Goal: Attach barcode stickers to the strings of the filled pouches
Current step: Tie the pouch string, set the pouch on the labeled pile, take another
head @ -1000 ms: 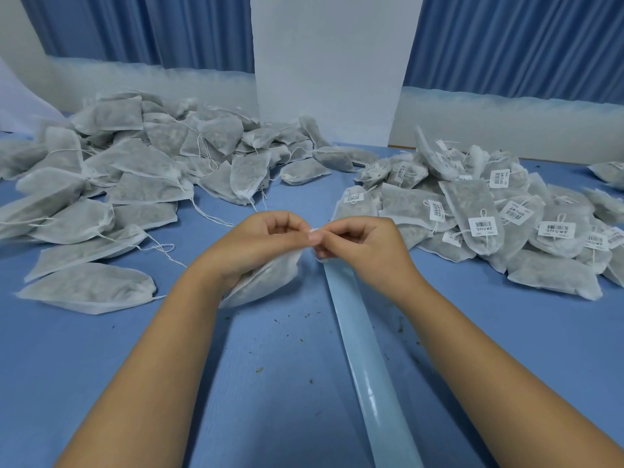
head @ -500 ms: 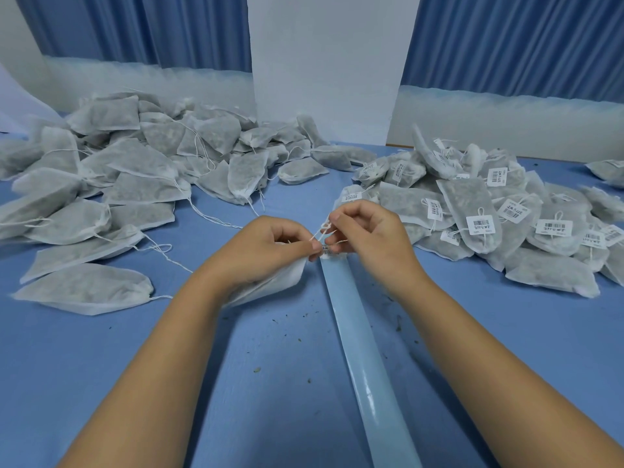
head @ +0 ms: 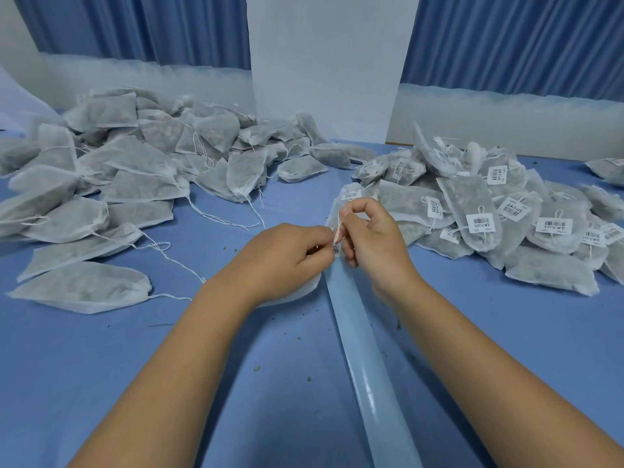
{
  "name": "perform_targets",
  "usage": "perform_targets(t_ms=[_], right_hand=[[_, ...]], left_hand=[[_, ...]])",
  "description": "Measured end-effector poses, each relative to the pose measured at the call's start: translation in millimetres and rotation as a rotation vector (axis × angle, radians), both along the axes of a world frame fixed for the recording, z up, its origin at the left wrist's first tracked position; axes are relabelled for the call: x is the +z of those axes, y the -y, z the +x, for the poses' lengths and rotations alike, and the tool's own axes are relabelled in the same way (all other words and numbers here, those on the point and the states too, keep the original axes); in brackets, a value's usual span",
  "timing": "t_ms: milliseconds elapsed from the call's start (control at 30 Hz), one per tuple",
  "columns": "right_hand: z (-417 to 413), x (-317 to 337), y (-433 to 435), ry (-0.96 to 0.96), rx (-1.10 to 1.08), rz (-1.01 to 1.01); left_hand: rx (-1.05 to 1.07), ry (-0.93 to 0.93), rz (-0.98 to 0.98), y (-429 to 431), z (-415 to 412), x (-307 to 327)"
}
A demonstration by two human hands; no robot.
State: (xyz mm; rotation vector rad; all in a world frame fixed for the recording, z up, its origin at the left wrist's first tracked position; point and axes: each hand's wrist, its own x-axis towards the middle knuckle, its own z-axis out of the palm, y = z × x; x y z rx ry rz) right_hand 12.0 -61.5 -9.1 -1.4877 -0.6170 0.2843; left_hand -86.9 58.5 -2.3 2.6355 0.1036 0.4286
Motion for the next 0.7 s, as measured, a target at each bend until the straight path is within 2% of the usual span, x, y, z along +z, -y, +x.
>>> perform_targets(t_ms=[200, 433, 600, 700], right_hand=[[0.4, -0.2, -1.6, 0.010, -0.065, -0.045], [1.0, -3.0, -0.8, 0.060, -0.096, -0.071], [3.2, -4.4, -1.6, 0.057, -0.131, -0.107], [3.8, -1.6, 0.1, 0.052, -0.142, -0.095]], left_hand=[[0.014, 0.000, 0.203, 11.1, 1.4, 4.9], [0.018, 0.003, 0.156, 8.9, 2.8, 2.1], [0.015, 0.042, 0.311, 15.5, 6.8, 1.1], [0.016, 0.068, 0.323, 14.6, 9.0, -0.6]])
